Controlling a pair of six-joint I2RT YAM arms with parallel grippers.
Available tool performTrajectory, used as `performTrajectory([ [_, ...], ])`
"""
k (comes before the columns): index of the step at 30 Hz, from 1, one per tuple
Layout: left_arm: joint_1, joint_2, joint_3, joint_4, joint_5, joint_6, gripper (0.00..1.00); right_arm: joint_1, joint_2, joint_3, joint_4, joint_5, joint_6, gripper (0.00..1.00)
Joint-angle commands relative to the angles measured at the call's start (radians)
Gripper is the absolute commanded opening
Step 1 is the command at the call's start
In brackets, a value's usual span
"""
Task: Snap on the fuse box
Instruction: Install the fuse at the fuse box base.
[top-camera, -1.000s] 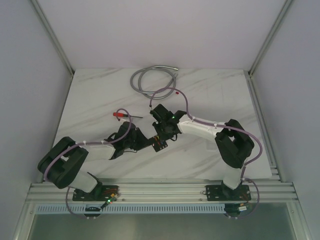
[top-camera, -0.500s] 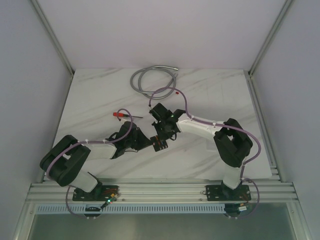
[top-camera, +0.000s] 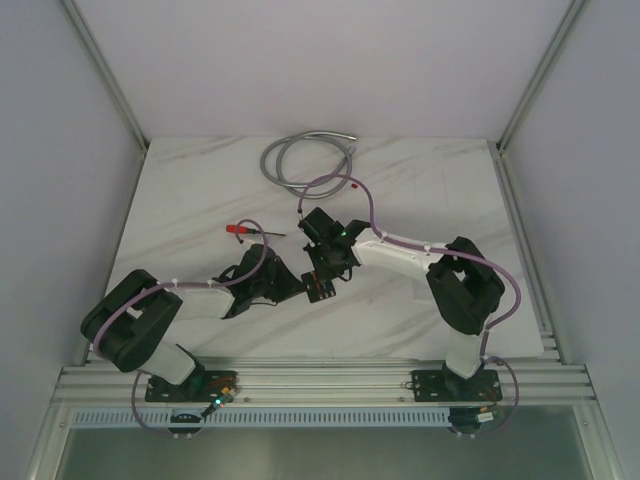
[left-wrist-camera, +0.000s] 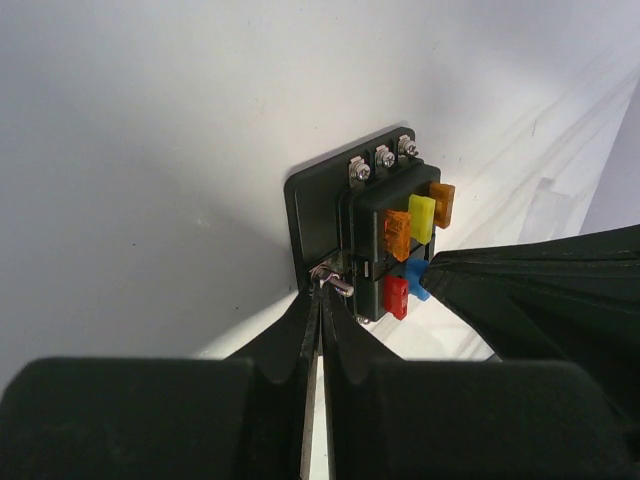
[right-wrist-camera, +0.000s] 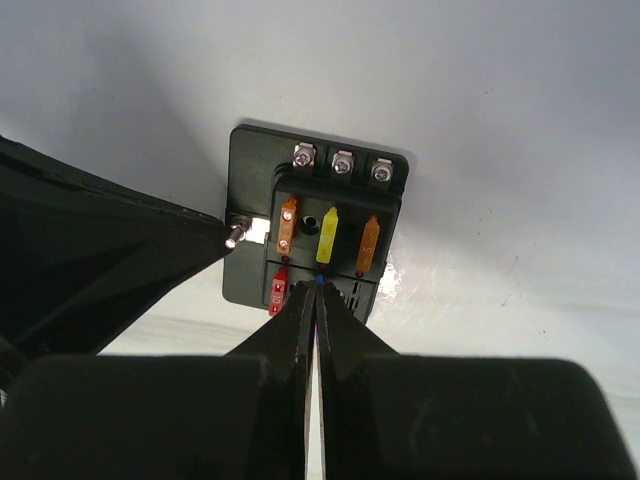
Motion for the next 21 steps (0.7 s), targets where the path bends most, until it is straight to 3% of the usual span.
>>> performTrajectory([
  [1, -0.006, 0.000, -0.001, -0.016, -0.025, -0.018, 0.12, -0.001, 0.079, -0.115, -0.111, 0.065, -0.004, 0.00],
  [9, -0.011, -0.005, -0.004, -0.014, -0.030, -0.029, 0.12, 0.012, 0.098, -0.129, -0.118, 0.028, -0.018, 0.00],
  [17, -0.015, -0.010, -0.016, -0.004, -0.035, -0.043, 0.12, 0.012, 0.197, -0.137, -0.211, 0.105, -0.029, 0.00],
  [21, -0.019, -0.012, -0.018, 0.004, -0.033, -0.051, 0.12, 0.013, 0.122, -0.117, -0.185, 0.068, -0.039, 0.00],
])
